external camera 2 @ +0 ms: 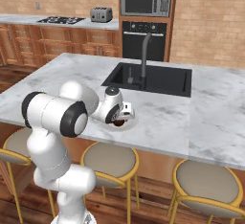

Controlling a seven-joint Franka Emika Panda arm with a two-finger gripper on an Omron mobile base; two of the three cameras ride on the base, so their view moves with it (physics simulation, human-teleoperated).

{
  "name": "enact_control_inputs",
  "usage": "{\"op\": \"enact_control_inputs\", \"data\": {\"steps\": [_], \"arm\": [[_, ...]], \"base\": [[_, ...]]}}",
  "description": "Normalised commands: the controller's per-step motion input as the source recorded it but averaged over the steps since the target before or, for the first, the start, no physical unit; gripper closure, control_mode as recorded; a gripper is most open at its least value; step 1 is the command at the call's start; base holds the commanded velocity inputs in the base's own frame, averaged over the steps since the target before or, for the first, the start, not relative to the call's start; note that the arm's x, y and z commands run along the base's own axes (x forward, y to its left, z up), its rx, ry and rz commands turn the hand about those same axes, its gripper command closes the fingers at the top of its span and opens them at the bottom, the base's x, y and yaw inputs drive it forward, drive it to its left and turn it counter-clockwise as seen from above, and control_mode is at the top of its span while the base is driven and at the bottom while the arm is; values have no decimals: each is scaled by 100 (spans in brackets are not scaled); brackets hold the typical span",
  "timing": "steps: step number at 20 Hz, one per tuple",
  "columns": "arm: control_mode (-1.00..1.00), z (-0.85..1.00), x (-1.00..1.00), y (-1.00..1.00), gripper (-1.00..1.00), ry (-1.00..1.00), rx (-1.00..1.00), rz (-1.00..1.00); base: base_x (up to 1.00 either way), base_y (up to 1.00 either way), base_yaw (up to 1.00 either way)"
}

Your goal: Pick up the orange and tangerine from the fridge and place one fruit on each plate on the dining counter.

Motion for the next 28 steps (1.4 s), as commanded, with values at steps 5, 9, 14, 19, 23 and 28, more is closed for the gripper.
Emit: {"op": "enact_control_inputs", "data": {"steps": [5,9,14,19,23,28], "arm": [[-100,-21,17,-4,100,8,0,0],[-100,-24,23,0,100,4,0,0],[-100,-20,17,2,100,0,0,0],[-100,-11,4,5,-100,0,0,0],[-100,0,0,0,-100,0,0,0],[-100,8,0,0,-100,0,0,0]], "base": [[0,0,0],[0,0,0],[0,0,0],[0,0,0],[0,0,0],[0,0,0]]}}
